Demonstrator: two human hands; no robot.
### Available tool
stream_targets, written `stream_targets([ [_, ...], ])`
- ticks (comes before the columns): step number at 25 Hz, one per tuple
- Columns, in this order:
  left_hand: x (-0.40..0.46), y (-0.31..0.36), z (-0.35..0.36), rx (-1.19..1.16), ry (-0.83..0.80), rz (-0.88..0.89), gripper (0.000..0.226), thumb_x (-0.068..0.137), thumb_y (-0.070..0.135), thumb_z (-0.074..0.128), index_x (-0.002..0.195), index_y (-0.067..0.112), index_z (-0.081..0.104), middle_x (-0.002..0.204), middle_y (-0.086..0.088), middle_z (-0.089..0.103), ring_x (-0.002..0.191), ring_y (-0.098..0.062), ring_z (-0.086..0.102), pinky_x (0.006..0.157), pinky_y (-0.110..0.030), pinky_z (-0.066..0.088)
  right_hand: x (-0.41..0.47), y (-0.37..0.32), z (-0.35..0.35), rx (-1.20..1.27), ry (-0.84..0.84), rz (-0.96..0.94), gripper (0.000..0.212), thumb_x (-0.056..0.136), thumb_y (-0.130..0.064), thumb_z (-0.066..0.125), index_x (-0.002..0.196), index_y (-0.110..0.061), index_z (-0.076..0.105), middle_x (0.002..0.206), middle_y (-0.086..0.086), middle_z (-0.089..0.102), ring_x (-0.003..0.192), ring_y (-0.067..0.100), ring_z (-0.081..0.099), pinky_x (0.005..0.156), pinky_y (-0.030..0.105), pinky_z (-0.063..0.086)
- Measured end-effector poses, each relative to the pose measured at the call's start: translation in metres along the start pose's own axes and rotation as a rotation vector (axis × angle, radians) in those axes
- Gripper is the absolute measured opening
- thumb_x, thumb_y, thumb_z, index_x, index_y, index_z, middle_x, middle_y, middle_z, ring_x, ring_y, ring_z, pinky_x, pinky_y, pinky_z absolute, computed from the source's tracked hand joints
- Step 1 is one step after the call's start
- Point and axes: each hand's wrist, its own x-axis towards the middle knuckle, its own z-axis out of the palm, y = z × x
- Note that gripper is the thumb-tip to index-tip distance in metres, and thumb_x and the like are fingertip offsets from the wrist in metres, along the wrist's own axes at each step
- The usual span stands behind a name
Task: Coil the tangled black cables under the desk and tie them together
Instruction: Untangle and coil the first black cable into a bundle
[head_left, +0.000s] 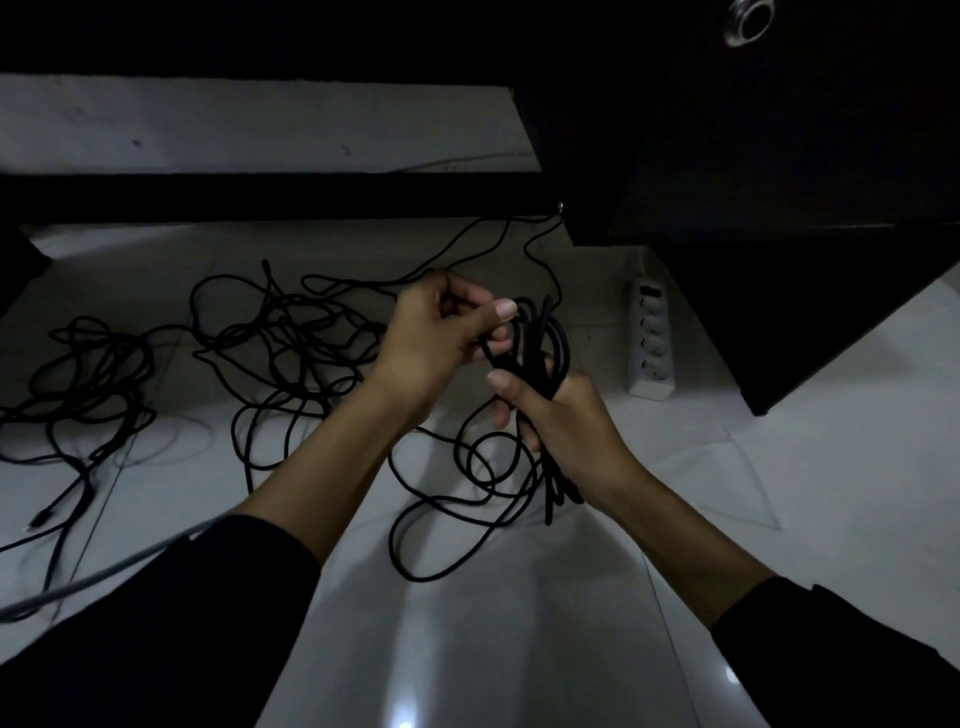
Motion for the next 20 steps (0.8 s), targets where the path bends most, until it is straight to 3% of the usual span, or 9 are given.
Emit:
stream_targets([
  [4, -0.004, -0.008, 0.001, 0.234, 0.088, 0.075, 0.022, 0.093, 0.038, 0.057, 0.103, 0.019, 0.057, 0.1, 0.003, 0.065, 0.093, -0.009, 0.063, 0.086, -0.026, 0.053, 0.001, -0.005, -0.007, 0.062, 0.06, 0.03, 0.031, 0.096, -0.031, 0.055, 0.07, -0.016, 0.063, 0.063, 0.0, 0.065, 0.043, 0.007, 0.042, 0.046, 0.018, 0.036],
  [6, -0.014, -0.021, 0.0, 0.287, -0.07, -0.003, 0.032, 0.097, 0.046, 0.043, 0.102, 0.018, 0.059, 0.097, -0.001, 0.066, 0.093, -0.011, 0.064, 0.087, -0.028, 0.051, 0.002, -0.007, -0.011, 0.152, 0.089, 0.043, 0.035, 0.096, -0.036, 0.053, 0.069, -0.016, 0.064, 0.066, 0.005, 0.063, 0.045, 0.008, 0.04, 0.047, 0.019, 0.035],
  [8, -0.03, -0.039, -0.001, 0.411, -0.296, -0.092, 0.043, 0.1, 0.046, 0.034, 0.099, 0.013, 0.063, 0.089, -0.007, 0.068, 0.083, -0.011, 0.066, 0.078, -0.025, 0.051, 0.005, -0.01, -0.016, 0.244, 0.129, 0.043, 0.033, 0.096, -0.037, 0.052, 0.073, -0.017, 0.064, 0.067, 0.009, 0.059, 0.047, 0.009, 0.039, 0.048, 0.019, 0.034],
  [10, -0.042, -0.051, -0.003, 0.483, -0.403, -0.113, 0.043, 0.101, 0.04, 0.037, 0.087, 0.012, 0.065, 0.075, -0.004, 0.065, 0.069, -0.009, 0.062, 0.072, -0.024, 0.049, 0.008, -0.009, -0.024, 0.307, 0.19, 0.06, 0.025, 0.097, -0.036, 0.052, 0.082, -0.017, 0.061, 0.068, 0.001, 0.064, 0.048, 0.008, 0.041, 0.048, 0.018, 0.035],
  [12, -0.045, -0.053, -0.005, 0.483, -0.433, -0.082, 0.038, 0.102, 0.032, 0.04, 0.079, 0.011, 0.063, 0.065, 0.001, 0.054, 0.061, -0.007, 0.052, 0.066, -0.023, 0.046, 0.011, -0.004, -0.029, 0.292, 0.233, 0.069, 0.022, 0.097, -0.036, 0.052, 0.084, -0.02, 0.059, 0.071, -0.003, 0.067, 0.05, 0.007, 0.043, 0.05, 0.019, 0.036],
  [16, -0.045, -0.042, -0.001, 0.453, -0.477, -0.055, 0.03, 0.101, 0.025, 0.042, 0.082, 0.013, 0.062, 0.068, 0.0, 0.049, 0.063, -0.008, 0.047, 0.063, -0.024, 0.043, 0.014, 0.003, -0.031, 0.26, 0.304, 0.087, 0.031, 0.097, -0.038, 0.051, 0.074, -0.021, 0.063, 0.069, -0.008, 0.067, 0.058, 0.004, 0.052, 0.061, 0.02, 0.042],
  [18, -0.05, -0.041, 0.003, 0.431, -0.522, -0.062, 0.026, 0.102, 0.021, 0.041, 0.088, 0.013, 0.061, 0.065, 0.001, 0.05, 0.062, -0.009, 0.048, 0.064, -0.025, 0.042, 0.015, 0.003, -0.031, 0.323, 0.328, 0.09, 0.033, 0.097, -0.038, 0.05, 0.073, -0.022, 0.065, 0.07, -0.009, 0.066, 0.074, 0.005, 0.06, 0.072, 0.024, 0.046],
  [20, -0.056, -0.046, 0.005, 0.413, -0.585, -0.076, 0.025, 0.103, 0.023, 0.038, 0.093, 0.014, 0.059, 0.064, 0.0, 0.054, 0.064, -0.012, 0.052, 0.07, -0.027, 0.045, 0.017, 0.003, -0.031, 0.47, 0.327, 0.087, 0.03, 0.098, -0.035, 0.048, 0.078, -0.018, 0.063, 0.071, -0.003, 0.068, 0.078, 0.013, 0.065, 0.072, 0.031, 0.05],
])
